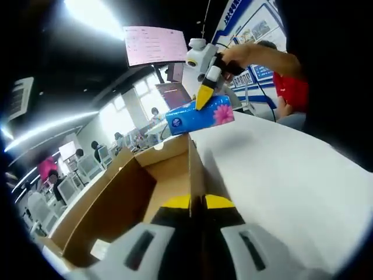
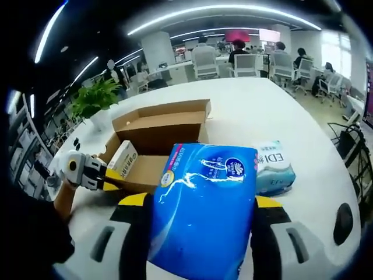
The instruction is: Operate the shoe box by opening the lid, removing the specified soft item, and placing it in the target area until the item is outside and the box remains undamaged.
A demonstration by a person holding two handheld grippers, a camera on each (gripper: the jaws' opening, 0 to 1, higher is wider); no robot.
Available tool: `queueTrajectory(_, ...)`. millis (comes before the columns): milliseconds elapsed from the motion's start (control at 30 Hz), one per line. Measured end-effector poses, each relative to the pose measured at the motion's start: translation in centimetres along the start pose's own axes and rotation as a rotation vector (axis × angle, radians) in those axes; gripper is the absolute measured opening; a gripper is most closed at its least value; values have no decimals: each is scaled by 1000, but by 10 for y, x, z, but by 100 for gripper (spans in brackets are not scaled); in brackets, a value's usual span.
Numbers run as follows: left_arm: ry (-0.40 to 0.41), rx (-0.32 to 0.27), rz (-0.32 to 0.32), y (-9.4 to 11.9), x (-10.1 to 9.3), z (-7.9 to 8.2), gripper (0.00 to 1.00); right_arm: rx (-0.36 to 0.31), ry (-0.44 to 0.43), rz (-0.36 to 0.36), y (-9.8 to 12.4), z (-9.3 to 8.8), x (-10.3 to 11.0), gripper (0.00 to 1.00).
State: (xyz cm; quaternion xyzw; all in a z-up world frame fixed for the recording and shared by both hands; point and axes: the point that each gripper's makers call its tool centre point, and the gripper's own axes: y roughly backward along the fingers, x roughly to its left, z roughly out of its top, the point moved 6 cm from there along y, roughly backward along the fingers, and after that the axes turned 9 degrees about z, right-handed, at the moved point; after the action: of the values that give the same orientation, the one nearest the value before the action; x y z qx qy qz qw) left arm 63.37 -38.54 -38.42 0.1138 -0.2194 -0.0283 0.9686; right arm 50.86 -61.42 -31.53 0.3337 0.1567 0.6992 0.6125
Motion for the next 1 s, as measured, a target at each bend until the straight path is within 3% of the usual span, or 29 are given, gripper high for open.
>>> queueTrajectory(167, 0, 0, 0, 0, 0, 0, 6, 16, 10, -42, 6, -1, -11, 70)
queueTrajectory(1000, 0, 0, 1, 0, -1, 0, 6, 100, -29, -78, -8, -36, -34, 69)
